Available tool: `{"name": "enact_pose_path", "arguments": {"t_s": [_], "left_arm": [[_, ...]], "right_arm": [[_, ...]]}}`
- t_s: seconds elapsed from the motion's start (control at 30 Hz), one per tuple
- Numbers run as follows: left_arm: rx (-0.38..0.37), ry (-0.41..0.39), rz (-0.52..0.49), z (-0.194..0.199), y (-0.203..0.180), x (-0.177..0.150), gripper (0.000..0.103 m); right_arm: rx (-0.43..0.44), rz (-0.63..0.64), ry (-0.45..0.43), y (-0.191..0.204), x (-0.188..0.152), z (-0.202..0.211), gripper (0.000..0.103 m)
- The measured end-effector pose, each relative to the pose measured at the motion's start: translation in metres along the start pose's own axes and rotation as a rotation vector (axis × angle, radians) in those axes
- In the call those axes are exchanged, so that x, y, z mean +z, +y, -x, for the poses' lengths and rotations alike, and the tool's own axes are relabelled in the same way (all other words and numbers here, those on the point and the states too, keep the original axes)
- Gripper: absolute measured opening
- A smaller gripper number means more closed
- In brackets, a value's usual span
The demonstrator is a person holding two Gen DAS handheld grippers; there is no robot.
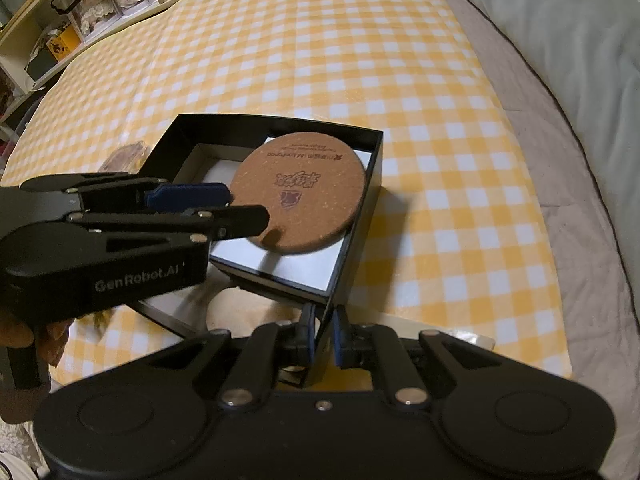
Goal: Organize rigid objects
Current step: 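Open the left tool to release the coaster onto the CHANEL box, then move the left tool to the black claw hair clip and grasp it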
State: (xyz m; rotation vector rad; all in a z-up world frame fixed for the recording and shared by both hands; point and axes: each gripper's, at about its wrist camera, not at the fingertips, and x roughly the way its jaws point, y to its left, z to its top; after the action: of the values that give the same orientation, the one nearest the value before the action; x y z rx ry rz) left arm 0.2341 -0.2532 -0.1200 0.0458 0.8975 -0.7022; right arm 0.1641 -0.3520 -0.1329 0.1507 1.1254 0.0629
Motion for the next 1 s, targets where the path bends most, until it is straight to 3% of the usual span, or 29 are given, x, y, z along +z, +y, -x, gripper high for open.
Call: {"name": "enact_pose_path", "arguments": {"t_s": [0.13,0.37,0.77,1.0], "left_arm": [[-0.014,-0.011,-0.002,0.011,-0.002,-0.001,0.054],[-0.008,-0.047,-0.049,0.047,0.0,-0.004,0.062],[-0.039,-0.13,-0.055,0.107,0.039,-0.029,0.088],[0.005,-0.131,-0.031,0.121,0.077,-0.056,0.101]], "right_arm": [[0.012,-0.018,-0.005,-0.004,0.001,0.001,0.01],[-0.003,-0.111,-0.074,-0.015,0.01,0.008,0.012],[-0.023,-0.132,-0.023,-0.014,0.027,-0.012,0.01],[0.003,-0.218,-0.001,-0.023,0.028,-0.015,0.008]]}}
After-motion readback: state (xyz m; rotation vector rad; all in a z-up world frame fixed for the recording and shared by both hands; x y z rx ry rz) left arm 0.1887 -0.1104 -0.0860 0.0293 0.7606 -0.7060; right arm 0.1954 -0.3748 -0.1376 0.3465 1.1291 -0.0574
